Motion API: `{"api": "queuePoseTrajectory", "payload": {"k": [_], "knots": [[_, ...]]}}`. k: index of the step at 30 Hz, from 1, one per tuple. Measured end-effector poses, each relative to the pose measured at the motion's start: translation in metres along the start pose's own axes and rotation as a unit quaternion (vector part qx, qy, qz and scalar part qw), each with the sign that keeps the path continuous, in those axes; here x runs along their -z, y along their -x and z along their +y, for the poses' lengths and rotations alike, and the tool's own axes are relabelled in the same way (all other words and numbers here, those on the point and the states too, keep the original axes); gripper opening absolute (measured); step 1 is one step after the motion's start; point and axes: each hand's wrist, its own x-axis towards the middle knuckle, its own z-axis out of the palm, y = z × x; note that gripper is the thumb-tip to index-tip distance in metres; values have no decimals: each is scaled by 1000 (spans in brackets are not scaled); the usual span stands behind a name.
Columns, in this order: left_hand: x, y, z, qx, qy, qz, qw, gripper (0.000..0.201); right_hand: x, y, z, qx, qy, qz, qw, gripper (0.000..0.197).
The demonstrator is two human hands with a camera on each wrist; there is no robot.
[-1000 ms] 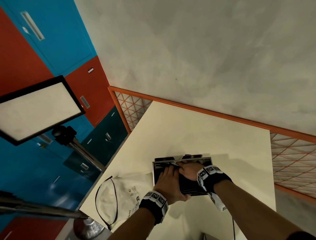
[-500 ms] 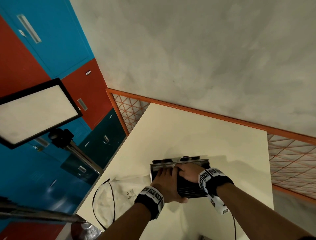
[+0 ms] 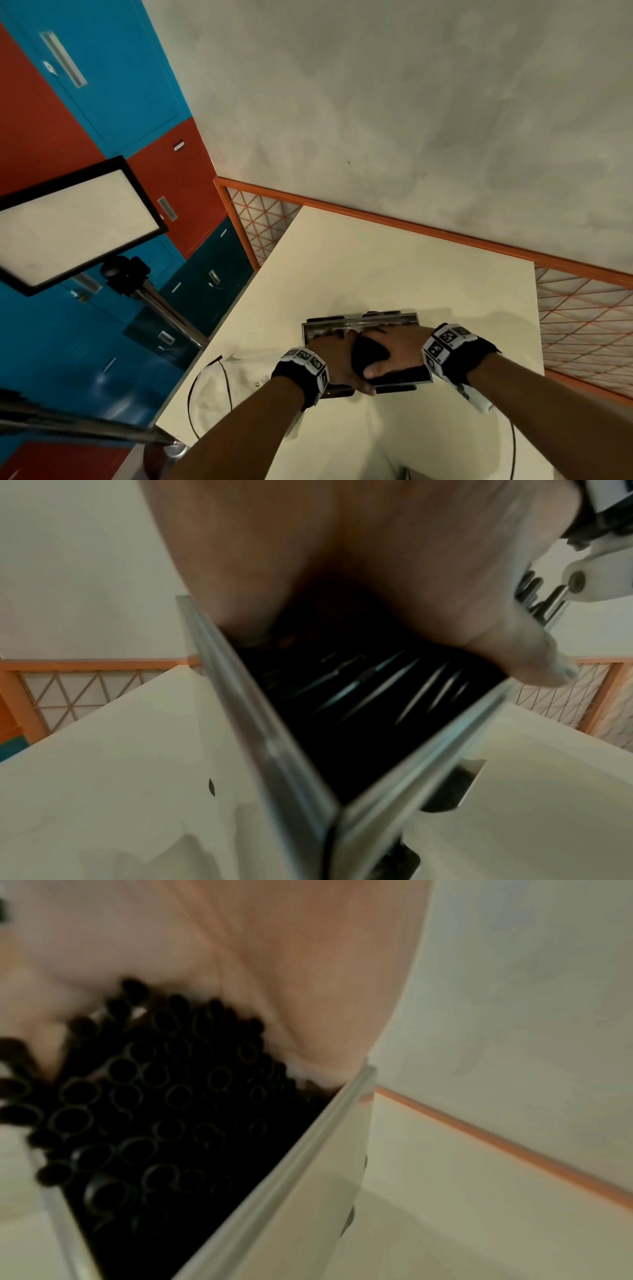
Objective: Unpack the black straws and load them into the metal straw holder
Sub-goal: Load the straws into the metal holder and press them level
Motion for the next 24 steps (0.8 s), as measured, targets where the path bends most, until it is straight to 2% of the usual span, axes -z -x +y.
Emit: {"api": "queuePoseTrajectory", "payload": {"k": [2, 5, 7, 8, 11, 13, 20, 24], "knots": [[0, -4, 1, 7, 1, 1, 1000, 120, 1, 2, 4, 10, 53, -12, 998, 117], [-3, -8, 0, -1, -3, -1, 1000, 116, -2, -4, 7, 20, 95, -13, 995, 128], [0, -3, 0, -14, -2, 14, 1000, 106, -2, -8, 7, 34, 87, -1, 996, 129], [0, -1, -1, -14, -4, 22, 1000, 107, -1, -8, 7, 38, 77, 4, 996, 129], [-5, 3, -5, 5, -35, 20, 999, 125, -1, -7, 7, 44, 54, 5, 998, 131], [-8, 4, -5, 6, -45, 19, 999, 128, 0, -8, 5, 41, 51, 1, 998, 132], [-12, 4, -5, 4, -41, 38, 998, 114, 3, -10, 1, 34, 50, -21, 998, 126], [-17, 3, -6, 13, -50, 49, 997, 113, 4, -13, -2, 17, 70, -31, 997, 123]]}}
